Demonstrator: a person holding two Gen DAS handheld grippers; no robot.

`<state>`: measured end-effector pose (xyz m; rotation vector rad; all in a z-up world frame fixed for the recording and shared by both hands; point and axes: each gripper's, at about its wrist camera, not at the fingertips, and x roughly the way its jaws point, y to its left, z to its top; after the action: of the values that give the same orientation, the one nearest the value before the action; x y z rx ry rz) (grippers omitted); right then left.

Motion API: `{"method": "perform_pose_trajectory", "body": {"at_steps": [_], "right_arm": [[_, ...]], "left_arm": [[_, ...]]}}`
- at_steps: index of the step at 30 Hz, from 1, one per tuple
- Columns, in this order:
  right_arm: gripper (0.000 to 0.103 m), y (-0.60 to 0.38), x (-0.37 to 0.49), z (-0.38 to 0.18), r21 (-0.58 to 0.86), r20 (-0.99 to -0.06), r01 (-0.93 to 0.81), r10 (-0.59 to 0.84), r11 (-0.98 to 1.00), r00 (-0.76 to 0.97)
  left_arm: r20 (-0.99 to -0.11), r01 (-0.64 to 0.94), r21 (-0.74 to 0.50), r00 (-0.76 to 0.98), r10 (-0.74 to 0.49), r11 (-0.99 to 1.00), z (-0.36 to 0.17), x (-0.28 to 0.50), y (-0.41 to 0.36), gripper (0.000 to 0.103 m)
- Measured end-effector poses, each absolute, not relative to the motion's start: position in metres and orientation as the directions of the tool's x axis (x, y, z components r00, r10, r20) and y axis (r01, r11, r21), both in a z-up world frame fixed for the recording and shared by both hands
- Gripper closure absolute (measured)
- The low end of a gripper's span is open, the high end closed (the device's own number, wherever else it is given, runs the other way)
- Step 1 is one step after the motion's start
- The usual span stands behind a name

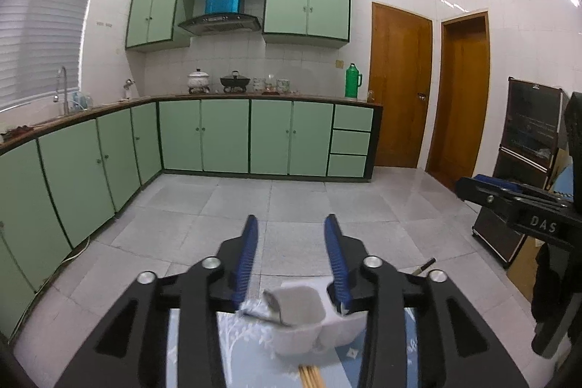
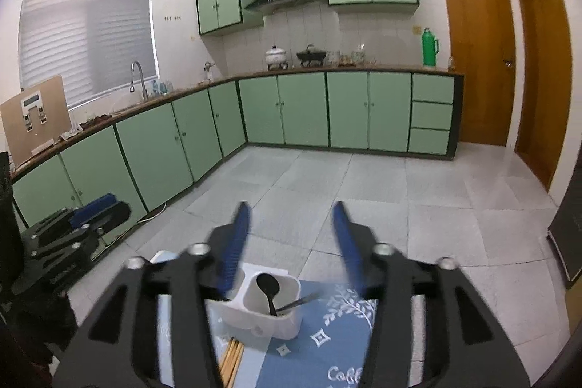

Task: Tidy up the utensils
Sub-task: 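Open both grippers and withdraw them from the holder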

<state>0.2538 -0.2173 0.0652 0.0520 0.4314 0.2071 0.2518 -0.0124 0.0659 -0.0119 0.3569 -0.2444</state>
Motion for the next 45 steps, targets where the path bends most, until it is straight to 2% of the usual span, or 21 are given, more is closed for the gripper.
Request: {"method": "perform_pose_trajectory", "body": {"at_steps": [2,4,6,10,15,20,30,45], "right_arm": [[0.036,-0.22,0.233,0.06,0.087,-0.401,-0.18,0.2,0.98,0.894],[0.021,-0.222,0.208,0.05,0.085,-0.396,-0.172,0.191,0.981,0.898],[0.015,-0.223,0.188,0.038,0.081,-0.392,-0.162,0.181,0.983,0.902],[0.013,-0.218,0.143,-0.005,0.095,-0.426,-0.15,0.176,0.984,0.887],[0.013,-0.205,0.111,-0.061,0.171,-0.516,-0.136,0.206,0.976,0.831],[0.013,-0.184,0.09,-0.111,0.177,-0.601,-0.122,0.206,0.977,0.773],[0.013,-0.149,0.064,-0.17,0.13,-0.692,-0.145,0.194,0.981,0.695],[0.036,-0.12,0.062,-0.197,0.059,-0.758,-0.19,0.168,0.98,0.63]], "left_arm": [[-0.347,0.23,-0.054,0.908,-0.235,0.972,0.061,0.232,-0.007,0.052],[-0.351,0.223,-0.056,0.908,-0.228,0.973,0.05,0.21,-0.001,0.046],[-0.372,0.214,-0.056,0.902,-0.219,0.975,0.033,0.187,0.004,0.043],[-0.43,0.192,-0.051,0.881,-0.195,0.98,-0.005,0.155,0.011,0.036],[-0.532,0.18,-0.059,0.827,-0.184,0.982,-0.063,0.128,0.015,0.035],[-0.624,0.155,-0.056,0.766,-0.156,0.986,-0.113,0.115,0.02,0.035],[-0.715,0.134,-0.039,0.688,-0.121,0.99,-0.162,0.104,0.023,0.035],[-0.747,0.118,-0.053,0.654,-0.118,0.992,-0.175,0.1,0.029,0.035]]}}
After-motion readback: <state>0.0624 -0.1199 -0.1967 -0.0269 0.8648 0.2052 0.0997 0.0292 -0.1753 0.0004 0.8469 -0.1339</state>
